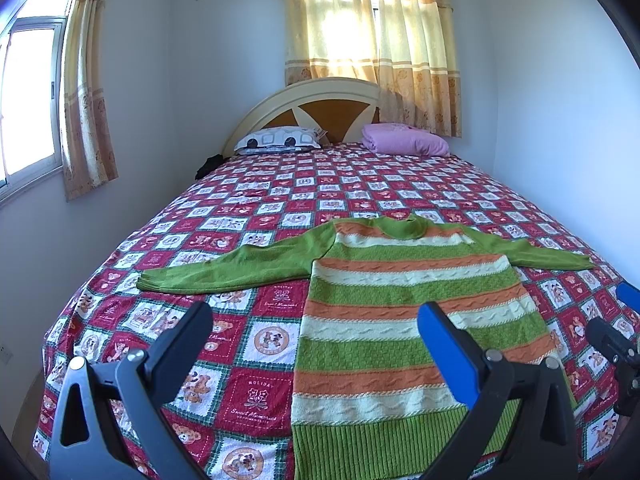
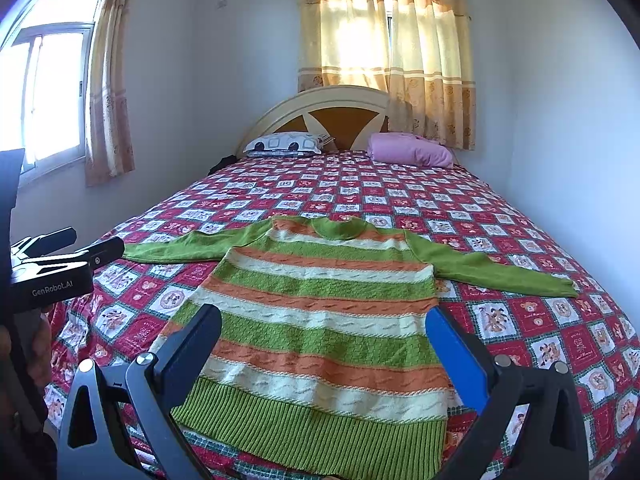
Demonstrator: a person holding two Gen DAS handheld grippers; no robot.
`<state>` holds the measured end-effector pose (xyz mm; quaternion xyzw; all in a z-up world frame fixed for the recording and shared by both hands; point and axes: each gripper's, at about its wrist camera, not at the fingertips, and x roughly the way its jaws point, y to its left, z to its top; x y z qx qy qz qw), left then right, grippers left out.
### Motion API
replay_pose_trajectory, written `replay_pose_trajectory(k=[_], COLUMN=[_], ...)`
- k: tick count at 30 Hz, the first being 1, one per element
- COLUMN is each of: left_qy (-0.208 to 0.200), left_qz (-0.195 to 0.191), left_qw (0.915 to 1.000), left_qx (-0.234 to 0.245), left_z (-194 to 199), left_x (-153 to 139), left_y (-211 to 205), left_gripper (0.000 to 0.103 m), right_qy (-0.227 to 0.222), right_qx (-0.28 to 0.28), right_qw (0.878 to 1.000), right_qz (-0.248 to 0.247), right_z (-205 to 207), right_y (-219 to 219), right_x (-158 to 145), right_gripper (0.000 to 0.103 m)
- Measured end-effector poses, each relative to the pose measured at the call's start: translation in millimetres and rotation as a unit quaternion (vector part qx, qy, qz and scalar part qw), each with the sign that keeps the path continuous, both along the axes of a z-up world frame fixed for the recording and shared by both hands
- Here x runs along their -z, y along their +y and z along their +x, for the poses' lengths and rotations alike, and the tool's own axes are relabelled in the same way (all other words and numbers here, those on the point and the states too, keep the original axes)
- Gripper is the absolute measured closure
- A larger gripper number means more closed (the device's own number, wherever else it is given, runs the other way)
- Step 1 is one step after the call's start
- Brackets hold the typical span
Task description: Fold small clothes
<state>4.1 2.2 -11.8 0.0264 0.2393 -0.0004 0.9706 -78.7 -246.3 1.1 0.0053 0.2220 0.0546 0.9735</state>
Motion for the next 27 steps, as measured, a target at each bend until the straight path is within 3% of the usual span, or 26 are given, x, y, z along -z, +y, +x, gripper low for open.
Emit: replay_pose_trajectory(k=[27], left_qy=[0.013], left_qz=[-0.003], left_qw=[0.9999], left_qx=[0.000], left_z=[-1.2], left_x=[12.3], left_y=[-6.1], left_gripper=[0.000], right_qy=[0.000], right_qx=[-0.004], right_qw=[1.000], right_qz=[0.003], right_z=[3.2], right_y=[-7.4], right_x=[-1.5], right_gripper=[0.001])
